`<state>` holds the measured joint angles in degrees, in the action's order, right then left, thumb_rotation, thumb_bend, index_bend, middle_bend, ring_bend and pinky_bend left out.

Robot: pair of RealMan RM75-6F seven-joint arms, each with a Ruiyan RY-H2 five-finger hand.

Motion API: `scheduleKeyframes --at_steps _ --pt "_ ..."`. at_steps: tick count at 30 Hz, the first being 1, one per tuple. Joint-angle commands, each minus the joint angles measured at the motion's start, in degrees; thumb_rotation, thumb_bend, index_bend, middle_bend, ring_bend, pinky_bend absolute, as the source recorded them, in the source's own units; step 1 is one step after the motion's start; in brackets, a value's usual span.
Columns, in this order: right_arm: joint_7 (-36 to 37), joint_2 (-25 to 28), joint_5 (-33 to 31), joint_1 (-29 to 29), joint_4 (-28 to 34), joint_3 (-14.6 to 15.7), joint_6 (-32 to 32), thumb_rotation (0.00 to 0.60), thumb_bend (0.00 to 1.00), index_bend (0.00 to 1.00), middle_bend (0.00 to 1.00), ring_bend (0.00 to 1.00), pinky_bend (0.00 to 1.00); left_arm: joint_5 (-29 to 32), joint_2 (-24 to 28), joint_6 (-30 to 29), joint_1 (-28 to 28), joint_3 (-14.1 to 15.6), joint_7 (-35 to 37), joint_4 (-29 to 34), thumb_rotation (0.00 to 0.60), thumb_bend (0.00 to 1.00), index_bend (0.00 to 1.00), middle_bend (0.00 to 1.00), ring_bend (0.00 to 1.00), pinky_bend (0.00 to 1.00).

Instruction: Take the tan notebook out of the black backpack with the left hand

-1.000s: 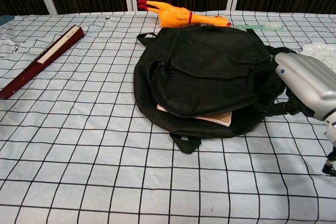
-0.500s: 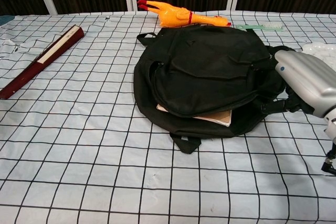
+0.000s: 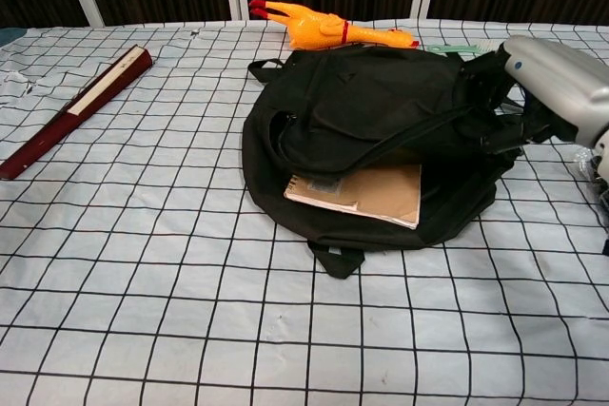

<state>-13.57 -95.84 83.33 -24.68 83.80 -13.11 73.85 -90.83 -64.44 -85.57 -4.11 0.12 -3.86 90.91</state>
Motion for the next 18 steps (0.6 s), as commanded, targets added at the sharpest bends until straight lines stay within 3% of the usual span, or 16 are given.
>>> scheduleKeyframes --at_steps 1,9,13,18 --pt "-0.44 2.27 -1.44 -1.47 1.39 -1.89 -1.66 0.6 0.55 0.64 0.53 0.44 0.42 -0.55 -0.35 0.32 -0.37 0.21 0.13 -0.16 0.6 0.07 0.15 0.12 0.0 0.0" --pt "-0.19 9.06 -8.44 -5.73 2.55 -7.31 -9.21 0.6 0.55 0.64 0.53 0.44 0.42 -5.06 -4.26 5.65 -6.2 0.04 3.96 -1.77 0.6 0.07 0.16 0.15 0.02 0.01" --pt "2.4 11.23 -14.35 -7.61 4.06 -10.3 -13.15 0.6 0.55 0.64 0.53 0.44 0.42 -7.38 -8.12 11.36 -12.18 -0.97 7.13 -1.7 0.6 0.07 0.2 0.21 0.06 0.02" --pt "2.07 12.13 -16.97 -9.08 4.3 -11.34 -14.43 0.6 0.55 0.64 0.53 0.44 0.42 -7.49 -11.62 14.9 -16.14 -2.32 8.51 -2.76 0.6 0.09 0.22 0.24 0.08 0.04"
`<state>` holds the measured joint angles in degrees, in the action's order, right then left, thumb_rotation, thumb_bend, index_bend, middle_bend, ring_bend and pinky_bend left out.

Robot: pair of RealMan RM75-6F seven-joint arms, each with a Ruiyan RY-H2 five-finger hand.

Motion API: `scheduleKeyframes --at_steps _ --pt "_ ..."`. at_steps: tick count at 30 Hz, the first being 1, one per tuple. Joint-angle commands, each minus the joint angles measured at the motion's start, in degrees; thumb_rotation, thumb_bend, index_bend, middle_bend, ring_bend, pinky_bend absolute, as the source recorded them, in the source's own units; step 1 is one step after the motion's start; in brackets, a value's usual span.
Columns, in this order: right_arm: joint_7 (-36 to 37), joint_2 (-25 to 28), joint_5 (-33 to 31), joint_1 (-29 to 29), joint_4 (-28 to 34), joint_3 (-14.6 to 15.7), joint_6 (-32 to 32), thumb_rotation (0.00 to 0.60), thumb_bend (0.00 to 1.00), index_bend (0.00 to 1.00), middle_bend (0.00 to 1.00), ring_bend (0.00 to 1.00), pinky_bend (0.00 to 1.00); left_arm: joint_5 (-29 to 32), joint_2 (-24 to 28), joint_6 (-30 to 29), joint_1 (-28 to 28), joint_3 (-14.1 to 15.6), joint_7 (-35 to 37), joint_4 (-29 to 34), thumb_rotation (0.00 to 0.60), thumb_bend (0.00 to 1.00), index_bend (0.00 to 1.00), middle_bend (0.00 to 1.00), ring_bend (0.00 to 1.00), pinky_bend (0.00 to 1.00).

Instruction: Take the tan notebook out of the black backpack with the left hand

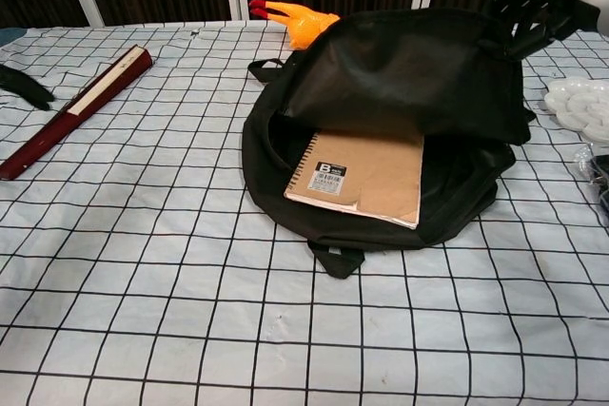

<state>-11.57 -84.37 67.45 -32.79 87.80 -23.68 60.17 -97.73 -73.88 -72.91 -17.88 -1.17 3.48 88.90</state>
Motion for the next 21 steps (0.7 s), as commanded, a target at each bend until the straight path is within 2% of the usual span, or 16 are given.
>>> scheduleKeyframes --at_steps 1,3,10,21 --pt "-0.25 0.73 -1.45 -1.39 0.19 -0.92 -0.8 0.6 0.55 0.64 0.53 0.44 0.42 -0.5 -3.26 3.31 -3.52 -1.45 1.39 -1.17 0.6 0.09 0.22 0.24 0.08 0.04" --pt "-1.18 0.74 -1.73 -2.63 -0.02 -1.32 -0.7 0.6 0.55 0.64 0.53 0.44 0.42 0.37 -6.96 7.16 -7.27 -3.2 1.43 -2.88 0.6 0.09 0.22 0.24 0.08 0.04" --pt "-1.9 0.54 -3.44 -4.12 -0.21 -1.6 0.52 0.6 0.55 0.64 0.53 0.44 0.42 3.05 -14.19 10.6 -12.86 -6.29 4.19 -8.83 0.6 0.04 0.24 0.24 0.08 0.05" --pt "-1.67 1.11 -3.9 -4.64 0.37 -0.58 2.66 0.6 0.55 0.64 0.53 0.44 0.42 3.62 -21.29 14.02 -20.07 -7.53 4.97 -16.46 0.6 0.03 0.24 0.24 0.08 0.08"
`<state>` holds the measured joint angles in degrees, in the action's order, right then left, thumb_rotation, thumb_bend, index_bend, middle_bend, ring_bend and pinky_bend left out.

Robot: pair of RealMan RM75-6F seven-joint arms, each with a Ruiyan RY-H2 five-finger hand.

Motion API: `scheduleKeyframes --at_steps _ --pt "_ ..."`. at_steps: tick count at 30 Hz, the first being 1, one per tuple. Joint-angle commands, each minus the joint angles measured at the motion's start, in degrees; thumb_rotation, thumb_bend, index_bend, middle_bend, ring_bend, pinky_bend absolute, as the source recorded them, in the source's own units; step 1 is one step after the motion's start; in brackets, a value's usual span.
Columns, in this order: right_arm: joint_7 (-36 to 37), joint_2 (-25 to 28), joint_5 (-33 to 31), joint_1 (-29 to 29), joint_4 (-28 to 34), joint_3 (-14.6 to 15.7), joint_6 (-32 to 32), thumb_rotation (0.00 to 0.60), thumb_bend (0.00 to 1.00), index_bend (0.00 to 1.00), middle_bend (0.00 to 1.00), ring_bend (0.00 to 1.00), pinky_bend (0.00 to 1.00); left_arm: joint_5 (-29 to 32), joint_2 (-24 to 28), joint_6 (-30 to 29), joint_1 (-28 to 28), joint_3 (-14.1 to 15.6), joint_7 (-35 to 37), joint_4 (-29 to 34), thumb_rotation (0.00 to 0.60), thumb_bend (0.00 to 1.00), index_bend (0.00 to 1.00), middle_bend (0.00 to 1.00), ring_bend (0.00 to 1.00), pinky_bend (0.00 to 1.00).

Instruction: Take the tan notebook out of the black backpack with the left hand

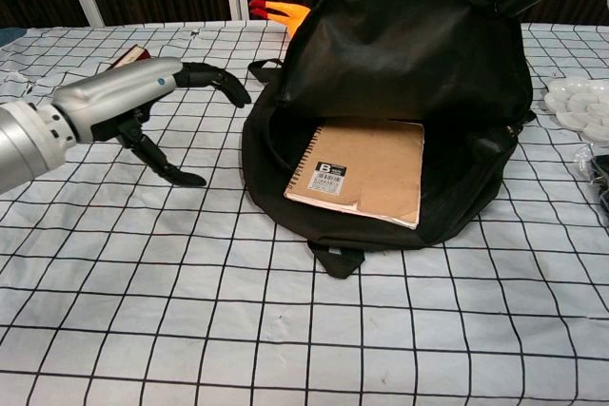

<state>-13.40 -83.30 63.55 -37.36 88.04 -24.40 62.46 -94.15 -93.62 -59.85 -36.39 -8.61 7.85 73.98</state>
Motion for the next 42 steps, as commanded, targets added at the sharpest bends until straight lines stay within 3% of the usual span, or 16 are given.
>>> scheduleKeyframes --at_steps 1,13,24,42 --pt "0.17 0.07 0.09 -0.12 0.16 0.26 0.59 0.6 0.55 0.64 0.53 0.44 0.42 -0.21 -2.22 1.24 -2.27 0.06 1.06 -2.21 0.6 0.03 0.24 0.24 0.08 0.09" --pt "-0.25 0.67 0.53 -0.06 0.08 1.63 3.06 0.6 0.55 0.64 0.53 0.44 0.42 -2.96 -9.53 1.52 -8.06 2.59 5.26 -13.15 0.6 0.03 0.26 0.25 0.09 0.11" --pt "0.58 1.82 1.08 0.36 0.7 2.44 4.35 0.6 0.55 0.64 0.53 0.44 0.42 -4.79 -15.49 -1.94 -10.93 4.3 8.34 -23.32 0.6 0.01 0.28 0.25 0.09 0.13" --pt "0.8 2.4 0.86 0.46 1.07 3.39 5.42 0.6 0.56 0.64 0.53 0.44 0.42 -2.07 -19.01 -1.27 -13.96 4.52 10.2 -30.94 0.6 0.01 0.29 0.26 0.1 0.14"
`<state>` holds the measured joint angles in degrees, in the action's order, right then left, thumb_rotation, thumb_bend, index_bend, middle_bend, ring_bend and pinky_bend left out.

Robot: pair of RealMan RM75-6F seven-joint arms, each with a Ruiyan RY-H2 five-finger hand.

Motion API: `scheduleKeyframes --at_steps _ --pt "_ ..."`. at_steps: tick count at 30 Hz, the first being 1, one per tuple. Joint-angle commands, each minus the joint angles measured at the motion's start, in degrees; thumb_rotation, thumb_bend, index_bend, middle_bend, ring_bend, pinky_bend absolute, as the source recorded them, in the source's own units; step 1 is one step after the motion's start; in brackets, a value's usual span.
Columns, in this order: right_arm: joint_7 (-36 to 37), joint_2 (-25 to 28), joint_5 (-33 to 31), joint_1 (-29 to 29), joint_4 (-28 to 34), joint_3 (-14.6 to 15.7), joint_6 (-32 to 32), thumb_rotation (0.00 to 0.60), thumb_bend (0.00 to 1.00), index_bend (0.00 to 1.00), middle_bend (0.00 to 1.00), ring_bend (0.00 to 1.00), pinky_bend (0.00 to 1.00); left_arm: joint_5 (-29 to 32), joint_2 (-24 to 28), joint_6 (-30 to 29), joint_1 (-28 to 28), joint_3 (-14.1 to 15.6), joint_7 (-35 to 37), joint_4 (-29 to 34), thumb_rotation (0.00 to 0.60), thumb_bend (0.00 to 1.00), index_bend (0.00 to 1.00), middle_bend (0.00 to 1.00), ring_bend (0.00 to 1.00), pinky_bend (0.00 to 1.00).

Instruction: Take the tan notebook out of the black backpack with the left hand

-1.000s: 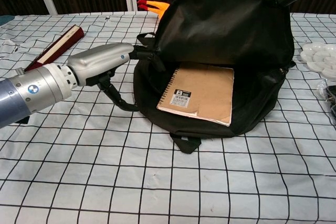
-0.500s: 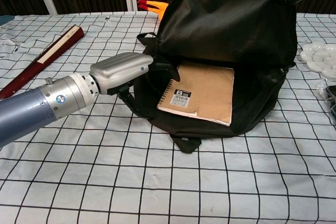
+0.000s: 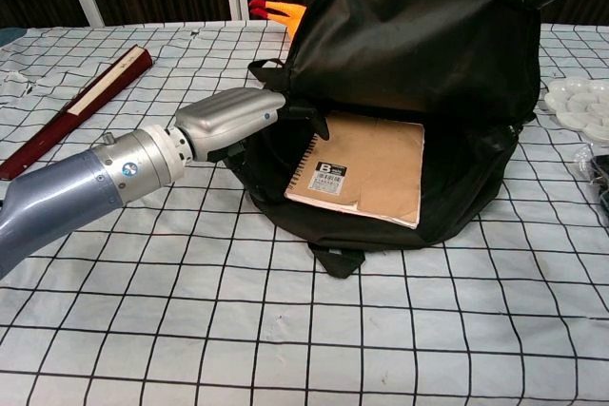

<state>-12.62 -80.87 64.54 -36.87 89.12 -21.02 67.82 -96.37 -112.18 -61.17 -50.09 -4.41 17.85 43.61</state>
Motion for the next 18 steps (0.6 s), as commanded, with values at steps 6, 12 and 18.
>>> scheduleKeyframes --at_steps 6,12,18 --pt "-0.3 -0.17 -0.49 -0.18 -0.14 0.11 0.3 0.6 0.56 0.64 0.52 0.44 0.42 -0.07 -2.1 -1.13 -0.39 1.35 0.51 -3.02 0.6 0.11 0.32 0.29 0.12 0.15" --pt "-0.49 -0.31 -0.93 -0.14 -0.39 0.32 0.49 0.6 0.56 0.64 0.53 0.44 0.42 -0.03 -3.65 -2.57 -0.46 1.83 2.1 -5.52 0.6 0.11 0.33 0.29 0.12 0.15" --pt "-0.42 -0.45 -1.24 -0.13 -0.94 0.54 0.47 0.6 0.56 0.64 0.53 0.44 0.42 -0.94 -5.03 -4.97 -0.6 2.83 3.96 -7.43 0.6 0.15 0.37 0.32 0.14 0.16"
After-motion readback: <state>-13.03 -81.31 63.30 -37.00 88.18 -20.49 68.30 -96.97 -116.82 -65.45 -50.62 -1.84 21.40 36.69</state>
